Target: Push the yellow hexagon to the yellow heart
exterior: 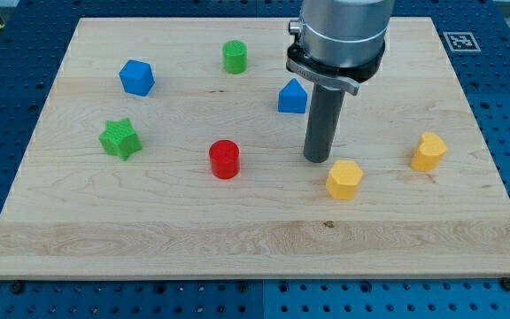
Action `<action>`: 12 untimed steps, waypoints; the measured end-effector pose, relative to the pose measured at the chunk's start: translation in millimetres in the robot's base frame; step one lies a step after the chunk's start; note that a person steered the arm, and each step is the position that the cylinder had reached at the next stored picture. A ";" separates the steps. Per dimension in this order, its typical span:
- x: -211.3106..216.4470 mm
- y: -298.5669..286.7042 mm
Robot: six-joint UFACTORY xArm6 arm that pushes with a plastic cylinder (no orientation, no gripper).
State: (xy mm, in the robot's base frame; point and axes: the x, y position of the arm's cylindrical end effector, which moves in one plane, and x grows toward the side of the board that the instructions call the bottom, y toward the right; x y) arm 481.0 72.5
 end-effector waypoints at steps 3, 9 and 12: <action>34.7 -1.3; 89.0 76.8; 48.9 106.7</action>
